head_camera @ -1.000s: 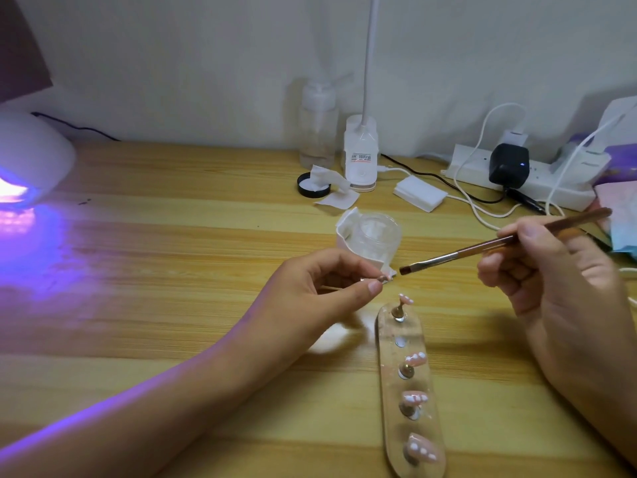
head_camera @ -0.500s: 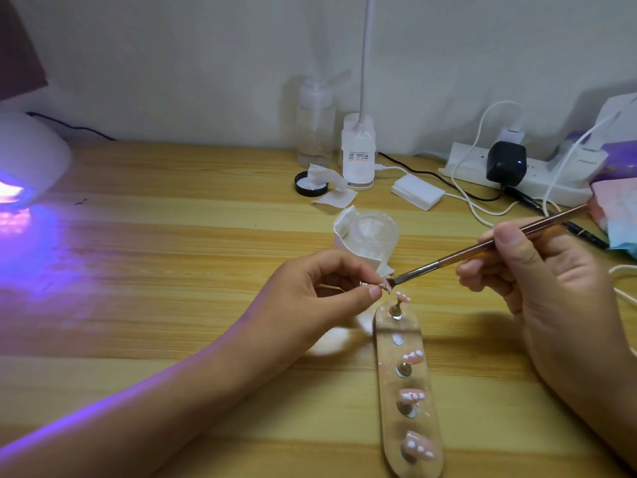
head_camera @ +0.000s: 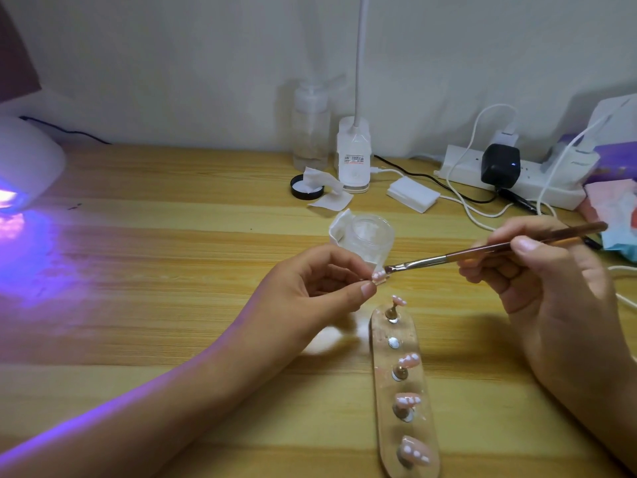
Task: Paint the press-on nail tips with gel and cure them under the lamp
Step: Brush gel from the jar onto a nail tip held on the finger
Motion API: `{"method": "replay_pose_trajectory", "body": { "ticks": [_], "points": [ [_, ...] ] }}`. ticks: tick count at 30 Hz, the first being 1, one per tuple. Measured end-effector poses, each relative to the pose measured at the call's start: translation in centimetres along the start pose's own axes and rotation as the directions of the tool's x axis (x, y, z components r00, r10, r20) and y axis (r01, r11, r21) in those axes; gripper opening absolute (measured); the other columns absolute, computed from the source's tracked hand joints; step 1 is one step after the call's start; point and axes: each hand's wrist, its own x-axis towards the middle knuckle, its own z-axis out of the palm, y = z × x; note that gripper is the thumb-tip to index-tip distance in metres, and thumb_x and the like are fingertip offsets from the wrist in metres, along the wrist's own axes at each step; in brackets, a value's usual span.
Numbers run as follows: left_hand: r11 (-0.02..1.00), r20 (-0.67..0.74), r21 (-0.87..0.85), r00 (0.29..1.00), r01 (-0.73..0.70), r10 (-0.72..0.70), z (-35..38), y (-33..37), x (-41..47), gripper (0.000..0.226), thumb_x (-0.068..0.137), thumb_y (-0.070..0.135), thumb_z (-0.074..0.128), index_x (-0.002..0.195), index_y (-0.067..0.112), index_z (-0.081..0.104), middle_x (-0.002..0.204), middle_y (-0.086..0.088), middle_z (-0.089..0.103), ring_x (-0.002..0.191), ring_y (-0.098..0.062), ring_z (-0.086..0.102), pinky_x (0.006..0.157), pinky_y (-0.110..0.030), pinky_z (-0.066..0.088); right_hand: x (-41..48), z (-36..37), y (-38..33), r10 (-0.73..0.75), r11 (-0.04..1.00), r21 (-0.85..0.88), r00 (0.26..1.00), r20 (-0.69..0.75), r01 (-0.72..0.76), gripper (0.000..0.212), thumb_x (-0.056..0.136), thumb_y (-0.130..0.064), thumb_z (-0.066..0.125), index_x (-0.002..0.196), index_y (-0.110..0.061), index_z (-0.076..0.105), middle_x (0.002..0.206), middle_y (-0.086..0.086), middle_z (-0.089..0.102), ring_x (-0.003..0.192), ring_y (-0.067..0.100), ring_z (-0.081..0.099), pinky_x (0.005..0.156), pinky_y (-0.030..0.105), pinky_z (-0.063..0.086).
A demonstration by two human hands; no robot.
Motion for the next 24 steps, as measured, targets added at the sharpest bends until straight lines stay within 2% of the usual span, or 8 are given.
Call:
{"method": "replay_pose_trajectory", "body": {
  "ticks": [6,9,14,18,24],
  "points": [
    [1.0,0.012,-0.002,1.0,-0.017,0.017,0.08,0.03,-0.02,0.008,0.08,0.024,0.073,0.086,0.03,0.073,0.083,0.012,0.072,0.073,0.0,0.062,0.07,-0.013,0.048,-0.02,0.25,-0.06,-0.014,0.999,-0.033,1.0,0.023,0.014,0.016,0.088,-0.02,0.052,0.088,-0.023,0.068,0.078,0.004,0.073,0.075,0.02,0.07,0.07,0.024,0.056],
    [1.0,0.009,-0.009,1.0,-0.025,0.025,0.16,0.18,-0.02,0.007,0.079,0.024,0.072,0.085,0.027,0.074,0.081,0.015,0.072,0.071,0.002,0.061,0.069,-0.011,0.048,-0.11,0.17,0.05,-0.017,0.998,-0.054,1.0,0.024,0.018,0.025,0.093,-0.012,0.046,0.087,-0.023,0.068,0.078,0.005,0.073,0.075,0.021,0.07,0.069,0.024,0.056],
    [0.999,-0.001,-0.018,1.0,-0.03,0.03,0.18,0.29,-0.04,0.008,0.078,0.024,0.069,0.083,0.027,0.075,0.081,0.015,0.072,0.07,0.001,0.062,0.068,-0.01,0.048,-0.11,0.31,0.04,-0.017,0.997,-0.075,0.999,0.042,0.02,0.031,0.093,-0.011,0.042,0.083,-0.026,0.068,0.074,0.005,0.072,0.071,0.02,0.069,0.067,0.024,0.056],
    [0.999,0.021,0.018,0.999,-0.031,0.031,0.08,0.25,-0.12,0.012,0.087,0.019,0.069,0.088,0.029,0.076,0.086,0.016,0.072,0.071,0.0,0.06,0.072,-0.013,0.049,-0.02,0.21,0.04,-0.011,0.998,-0.056,0.999,0.045,0.013,0.031,0.09,-0.011,0.041,0.078,-0.025,0.066,0.069,0.003,0.067,0.065,0.017,0.064,0.064,0.023,0.054],
    [1.0,0.001,0.009,1.0,-0.007,0.007,0.13,0.35,-0.06,0.009,0.087,0.018,0.069,0.087,0.023,0.076,0.073,0.016,0.069,0.069,-0.001,0.06,0.069,-0.012,0.048,-0.06,0.04,0.18,-0.054,0.998,-0.019,0.998,0.03,0.054,0.022,0.091,-0.017,0.047,0.084,-0.025,0.066,0.072,0.001,0.068,0.067,0.016,0.065,0.066,0.022,0.054]
  ]
}}
